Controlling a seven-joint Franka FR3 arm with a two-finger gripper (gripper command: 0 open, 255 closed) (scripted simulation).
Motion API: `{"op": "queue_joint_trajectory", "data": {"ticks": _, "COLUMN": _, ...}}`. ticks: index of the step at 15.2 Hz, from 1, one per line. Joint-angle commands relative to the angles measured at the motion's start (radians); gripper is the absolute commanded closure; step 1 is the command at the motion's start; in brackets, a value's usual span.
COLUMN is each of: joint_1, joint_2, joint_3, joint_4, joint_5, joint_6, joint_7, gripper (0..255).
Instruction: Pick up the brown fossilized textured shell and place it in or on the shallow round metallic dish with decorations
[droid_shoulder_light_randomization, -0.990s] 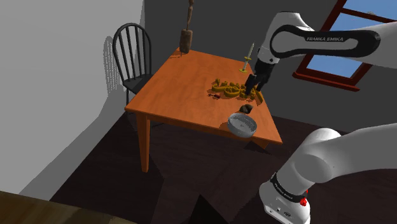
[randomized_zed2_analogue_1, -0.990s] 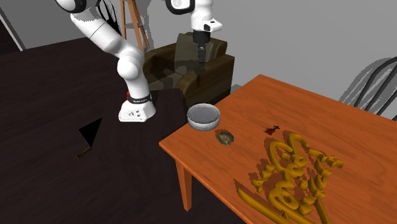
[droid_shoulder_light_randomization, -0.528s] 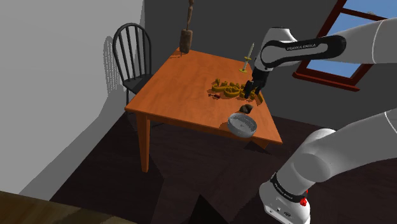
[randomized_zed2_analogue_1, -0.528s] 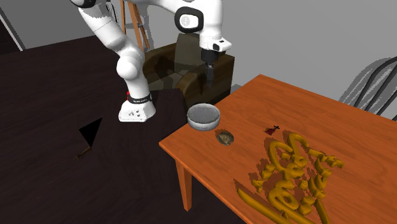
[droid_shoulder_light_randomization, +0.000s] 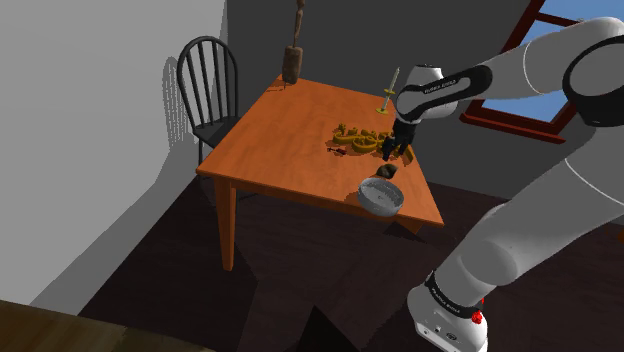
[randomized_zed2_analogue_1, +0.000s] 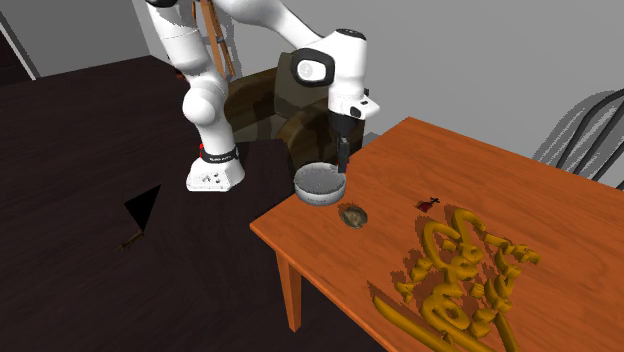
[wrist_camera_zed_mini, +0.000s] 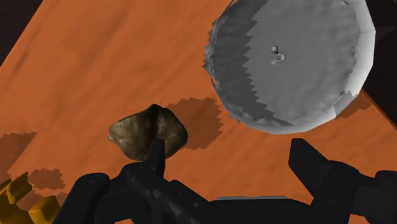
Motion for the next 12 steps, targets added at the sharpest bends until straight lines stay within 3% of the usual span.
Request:
{"op": "queue_joint_trajectory", "data": {"ticks": 1, "joint_1": -0.002, "joint_2": 0.082, "joint_3": -0.025, "joint_4": 0.038, "joint_5": 0.026, "joint_6": 0.044, "joint_7": -0.038, "gripper": 0}}
{"op": "queue_joint_trajectory", "data": {"ticks": 4, "joint_1": -0.015, "joint_2": 0.187, "joint_3": -0.050, "joint_4": 0.087, "joint_5": 0.074, "joint_6": 0.097, "joint_7": -0.096, "gripper": 0}}
{"op": "queue_joint_trajectory", "data": {"ticks": 12, "joint_1": -0.027, "joint_2": 0.272, "joint_3": -0.050, "joint_4": 0.060, "joint_5": 0.124, "joint_6": 0.201, "joint_7": -0.133, "gripper": 0}}
